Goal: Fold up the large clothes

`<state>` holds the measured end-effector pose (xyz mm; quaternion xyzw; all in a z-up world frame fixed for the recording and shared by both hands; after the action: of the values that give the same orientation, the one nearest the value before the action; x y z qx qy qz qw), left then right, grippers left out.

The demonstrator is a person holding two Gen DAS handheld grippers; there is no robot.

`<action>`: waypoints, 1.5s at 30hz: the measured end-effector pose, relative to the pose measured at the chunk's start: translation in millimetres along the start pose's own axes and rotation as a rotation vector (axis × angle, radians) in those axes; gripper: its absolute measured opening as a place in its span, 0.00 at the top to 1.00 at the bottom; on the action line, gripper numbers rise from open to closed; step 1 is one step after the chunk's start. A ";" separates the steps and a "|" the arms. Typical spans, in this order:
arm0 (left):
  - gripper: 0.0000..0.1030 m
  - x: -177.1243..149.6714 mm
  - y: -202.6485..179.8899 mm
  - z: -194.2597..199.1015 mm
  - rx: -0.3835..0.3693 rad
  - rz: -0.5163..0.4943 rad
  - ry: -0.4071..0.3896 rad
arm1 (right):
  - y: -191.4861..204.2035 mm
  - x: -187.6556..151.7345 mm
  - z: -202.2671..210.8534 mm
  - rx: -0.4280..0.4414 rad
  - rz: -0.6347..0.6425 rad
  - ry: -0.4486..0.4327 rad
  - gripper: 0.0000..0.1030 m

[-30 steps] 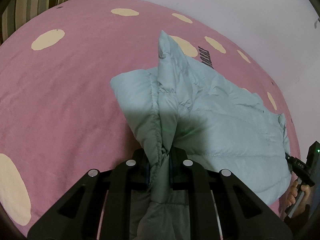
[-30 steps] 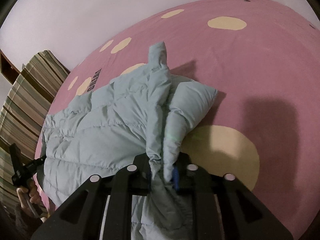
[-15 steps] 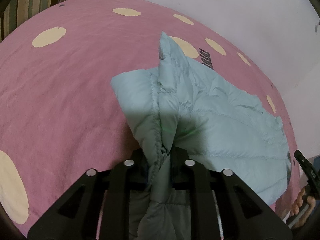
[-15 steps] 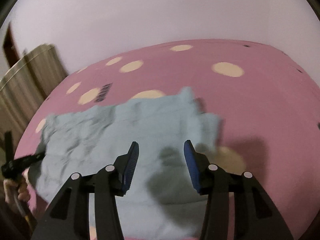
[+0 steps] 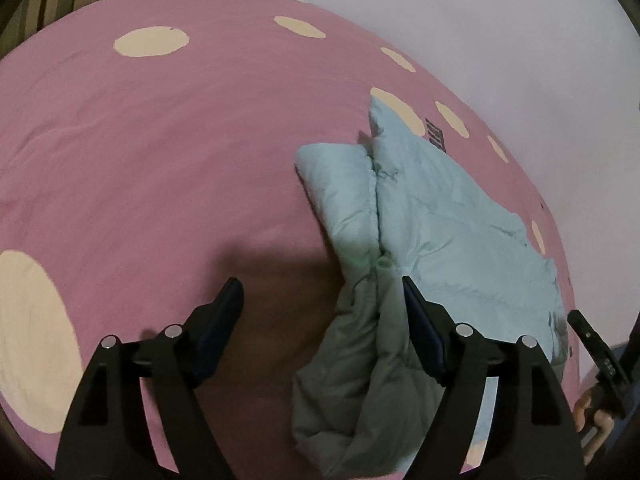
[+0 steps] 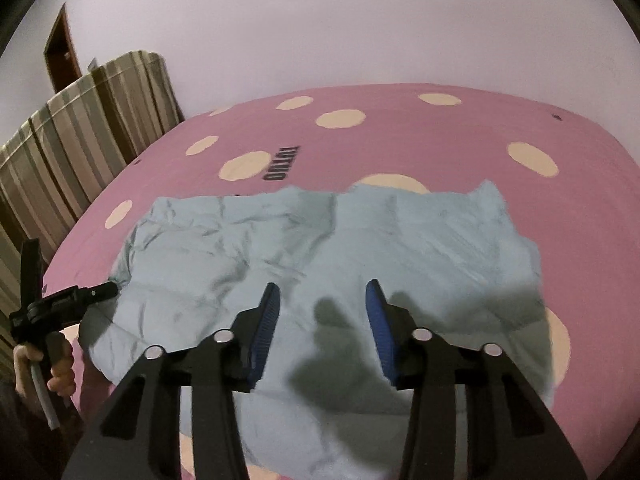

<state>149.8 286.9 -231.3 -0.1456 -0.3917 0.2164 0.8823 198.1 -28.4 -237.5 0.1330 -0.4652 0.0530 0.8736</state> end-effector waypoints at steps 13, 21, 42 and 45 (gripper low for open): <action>0.23 -0.8 -8.9 12.3 -0.011 -0.023 -0.016 | 43.1 -42.9 -61.5 0.005 0.088 0.169 0.79; 0.23 0.9 -13.6 -11.4 -0.042 -0.005 0.046 | 41.0 -50.7 -62.8 -0.001 0.083 0.165 0.79; 0.84 6.8 -58.5 -40.2 -0.108 -0.039 0.112 | 41.2 -51.3 -64.4 0.000 0.076 0.161 0.80; 0.86 13.7 -73.7 -20.6 -0.118 -0.067 0.076 | 40.3 -51.1 -65.4 0.002 0.072 0.163 0.80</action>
<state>193.3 228.2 -204.6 -0.1922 -0.3747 0.1577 0.8932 212.9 30.2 -307.2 0.1123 -0.3967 0.0957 0.9060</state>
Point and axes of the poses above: each gripper's, at about its wrist camera, not at the fingertips, and z roughly against the way its jaws point, y to its left, x to its top, the point moved 3 cm from there along -z, roughly the way its jaws point, and after that the axes turned 13 degrees about -y, right-handed, at the moved point
